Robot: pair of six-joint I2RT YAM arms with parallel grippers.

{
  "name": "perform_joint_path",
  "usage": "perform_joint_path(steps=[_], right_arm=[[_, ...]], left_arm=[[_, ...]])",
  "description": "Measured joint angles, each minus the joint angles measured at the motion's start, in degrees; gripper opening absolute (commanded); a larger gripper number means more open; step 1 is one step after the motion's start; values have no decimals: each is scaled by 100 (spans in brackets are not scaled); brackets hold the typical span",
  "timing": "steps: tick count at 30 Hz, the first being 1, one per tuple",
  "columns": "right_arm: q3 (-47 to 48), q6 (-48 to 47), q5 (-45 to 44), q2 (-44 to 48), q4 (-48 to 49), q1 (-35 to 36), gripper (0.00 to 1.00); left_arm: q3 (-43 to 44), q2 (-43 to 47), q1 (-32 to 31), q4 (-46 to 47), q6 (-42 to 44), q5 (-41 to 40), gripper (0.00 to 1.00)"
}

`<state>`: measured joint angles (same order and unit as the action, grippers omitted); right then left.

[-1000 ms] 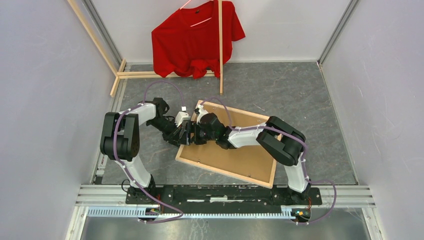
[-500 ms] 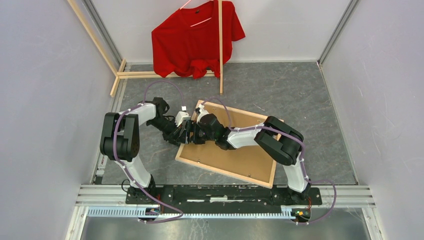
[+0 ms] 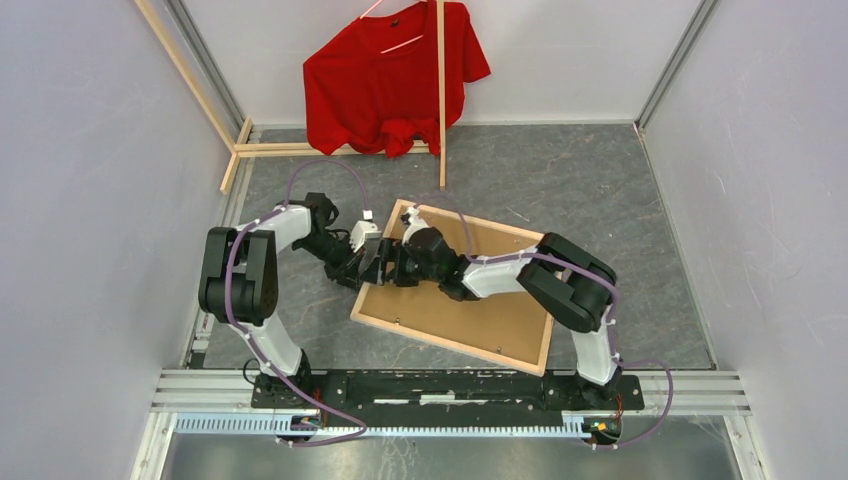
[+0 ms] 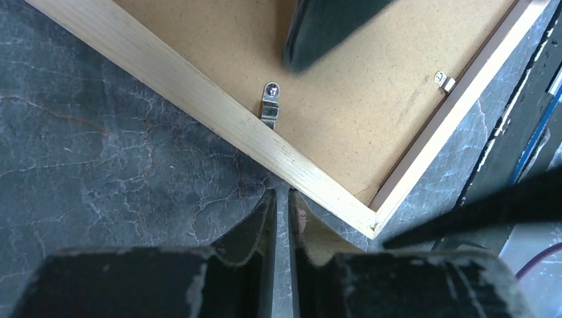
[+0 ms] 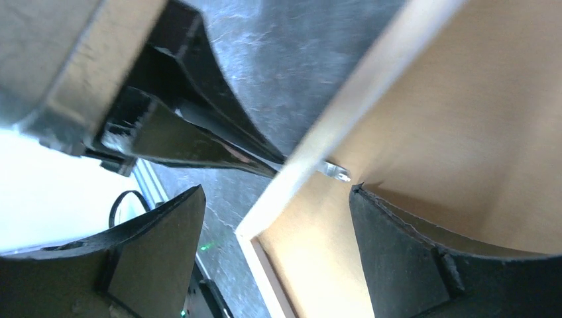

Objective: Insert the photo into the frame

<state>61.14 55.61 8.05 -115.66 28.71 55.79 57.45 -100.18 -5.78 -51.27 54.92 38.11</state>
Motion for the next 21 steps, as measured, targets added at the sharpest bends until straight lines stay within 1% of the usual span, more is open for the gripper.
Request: perform_joint_path(steps=[3, 5, 7, 11, 15, 21], right_arm=[[-511, -37, -2, 455, 17, -262, 92], [-931, -98, 22, 920, -42, -605, 95], [-1259, -229, -9, 1447, -195, -1025, 96], [-1429, -610, -184, 2181, -533, -1818, 96], [-1137, -992, -269, 2072, -887, -2090, 95], [-413, -1204, -146, 1093, -1178, -2105, 91]], left_arm=[[116, 0, -4, -94, 0, 4, 18], [291, -22, -4, -111, -4, 7, 18], [476, -98, -4, -85, -9, 9, 18], [776, -372, -9, 90, -107, -4, 18], [841, -619, -81, 243, -232, -39, 18], [844, -634, -337, 328, -236, -162, 18]])
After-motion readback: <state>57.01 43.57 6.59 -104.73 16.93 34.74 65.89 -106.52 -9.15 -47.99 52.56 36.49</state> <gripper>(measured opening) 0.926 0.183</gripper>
